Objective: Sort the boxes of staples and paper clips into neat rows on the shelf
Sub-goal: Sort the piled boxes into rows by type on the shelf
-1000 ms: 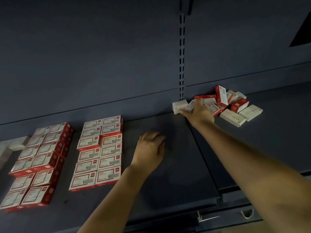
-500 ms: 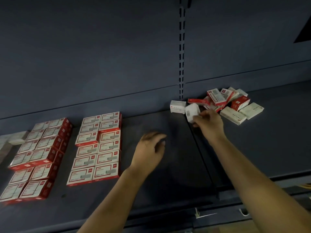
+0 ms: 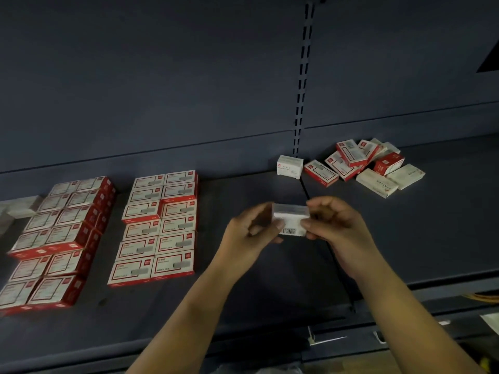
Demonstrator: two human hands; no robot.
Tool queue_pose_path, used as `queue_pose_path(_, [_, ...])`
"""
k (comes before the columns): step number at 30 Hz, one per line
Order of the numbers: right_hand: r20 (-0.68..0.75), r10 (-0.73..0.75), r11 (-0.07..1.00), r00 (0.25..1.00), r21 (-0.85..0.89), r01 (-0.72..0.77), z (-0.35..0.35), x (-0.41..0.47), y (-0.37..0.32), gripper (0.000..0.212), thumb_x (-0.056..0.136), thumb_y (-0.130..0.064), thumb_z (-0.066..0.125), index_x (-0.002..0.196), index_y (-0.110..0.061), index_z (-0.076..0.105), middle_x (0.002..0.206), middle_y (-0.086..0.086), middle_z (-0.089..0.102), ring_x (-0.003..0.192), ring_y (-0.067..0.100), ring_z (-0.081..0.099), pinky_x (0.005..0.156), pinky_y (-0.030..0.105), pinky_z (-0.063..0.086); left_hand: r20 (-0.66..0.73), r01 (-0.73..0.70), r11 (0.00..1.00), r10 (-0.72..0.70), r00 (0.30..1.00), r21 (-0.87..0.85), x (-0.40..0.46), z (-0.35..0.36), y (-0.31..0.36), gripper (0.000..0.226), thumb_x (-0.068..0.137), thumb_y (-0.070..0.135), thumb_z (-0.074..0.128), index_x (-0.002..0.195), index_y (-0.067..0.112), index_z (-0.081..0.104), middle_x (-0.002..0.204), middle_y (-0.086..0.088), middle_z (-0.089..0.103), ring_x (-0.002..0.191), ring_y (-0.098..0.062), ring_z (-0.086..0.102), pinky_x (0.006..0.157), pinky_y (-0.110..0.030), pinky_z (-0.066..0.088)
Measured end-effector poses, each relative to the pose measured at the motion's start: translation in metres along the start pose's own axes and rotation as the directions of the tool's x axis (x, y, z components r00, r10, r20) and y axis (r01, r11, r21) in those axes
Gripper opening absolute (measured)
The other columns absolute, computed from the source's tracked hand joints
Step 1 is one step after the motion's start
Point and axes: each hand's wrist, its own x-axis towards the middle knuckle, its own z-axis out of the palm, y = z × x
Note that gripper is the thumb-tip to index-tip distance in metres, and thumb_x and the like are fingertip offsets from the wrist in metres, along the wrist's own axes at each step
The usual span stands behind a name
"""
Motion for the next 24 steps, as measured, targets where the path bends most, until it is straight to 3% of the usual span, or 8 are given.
queue_pose_path(4, [0.065, -0.021, 0.999, 0.998, 0.047, 0.018, 0.012, -0.005, 0.001, 0.031, 0.069, -0.001, 0.071, 0.095, -0.011, 0.060, 0.089, 0.001, 0.070, 0.079, 0.015, 0.066, 0.061, 0.020, 0.050, 0.000, -0.060, 0.998, 0.060, 0.998, -0.032, -0.006, -0.017, -0.002, 0.026, 0.082, 0.003, 0.065, 0.105, 0.014, 0.064, 0.102, -0.004, 0.068, 0.096, -0.015, 0.066, 0.079, -0.026, 0.054])
queue_pose_path(7, [0.070, 0.088, 0.996, 0.994, 0.023, -0.089, 0.025, 0.001, 0.003, 0.027, 0.076, -0.025, 0.066, 0.099, -0.012, 0.061, 0.091, 0.005, 0.071, 0.076, 0.017, 0.064, 0.066, 0.025, 0.053, -0.053, -0.129, 0.992, 0.129, 0.990, 0.009, -0.010, -0.031, -0.006, 0.032, 0.078, 0.000, 0.069, 0.106, 0.015, 0.062, 0.105, -0.007, 0.064, 0.100, -0.014, 0.064, 0.086, -0.027, 0.052])
queue_pose_path(9, [0.144, 0.191, 0.982, 0.971, -0.019, -0.190, 0.035, 0.010, 0.003, 0.044, 0.075, -0.040, 0.060, 0.106, -0.009, 0.062, 0.095, 0.009, 0.070, 0.073, 0.018, 0.064, 0.067, 0.027, 0.054, -0.083, -0.151, 0.989, 0.150, 0.985, -0.002, -0.013, -0.043, -0.008, 0.035, 0.077, -0.002, 0.069, 0.106, 0.016, 0.062, 0.106, -0.009, 0.063, 0.101, -0.014, 0.064, 0.086, -0.024, 0.051])
queue_pose_path(12, [0.287, 0.225, 0.971, 0.931, 0.008, -0.237, 0.057, 0.021, 0.000, 0.067, 0.059, -0.051, 0.079, 0.107, -0.007, 0.065, 0.096, 0.015, 0.069, 0.073, 0.020, 0.066, 0.067, 0.028, 0.054, -0.095, -0.181, 0.983, 0.179, 0.979, -0.012, -0.018, -0.067, -0.008, 0.039, 0.076, 0.002, 0.071, 0.110, 0.019, 0.060, 0.108, -0.012, 0.063, 0.102, -0.014, 0.063, 0.085, -0.021, 0.050])
queue_pose_path(15, [0.300, 0.143, 0.985, 0.943, 0.054, -0.166, 0.080, 0.028, 0.000, 0.076, 0.047, -0.047, 0.086, 0.108, -0.009, 0.064, 0.102, 0.013, 0.069, 0.093, 0.023, 0.067, 0.073, 0.027, 0.054, -0.085, -0.173, 0.982, 0.166, 0.982, -0.071, -0.026, -0.094, -0.005, 0.047, 0.076, 0.005, 0.068, 0.119, 0.018, 0.054, 0.109, -0.005, 0.067, 0.104, -0.014, 0.063, 0.086, -0.021, 0.049])
queue_pose_path(19, [0.346, 0.037, 0.999, 0.937, -0.007, -0.036, 0.115, 0.031, 0.004, 0.049, 0.066, -0.020, 0.074, 0.113, -0.016, 0.059, 0.110, 0.003, 0.068, 0.106, 0.020, 0.063, 0.082, 0.027, 0.052, -0.115, -0.138, 0.976, 0.120, 0.986, -0.165, -0.037, -0.126, -0.007, 0.048, 0.076, 0.008, 0.066, 0.121, 0.017, 0.052, 0.111, 0.008, 0.067, 0.105, -0.014, 0.063, 0.082, -0.021, 0.051])
queue_pose_path(24, [0.433, -0.009, 0.993, 0.901, -0.100, 0.058, 0.157, 0.032, 0.008, 0.042, 0.079, 0.003, 0.061, 0.116, -0.018, 0.058, 0.113, 0.003, 0.067, 0.107, 0.020, 0.062, 0.084, 0.027, 0.051, -0.197, -0.152, 0.983, 0.130, 0.972, -0.102, -0.052, -0.166, -0.016, 0.049, 0.077, 0.004, 0.068, 0.123, 0.014, 0.052, 0.114, -0.006, 0.066, 0.109, -0.019, 0.062, 0.088, -0.029, 0.051])
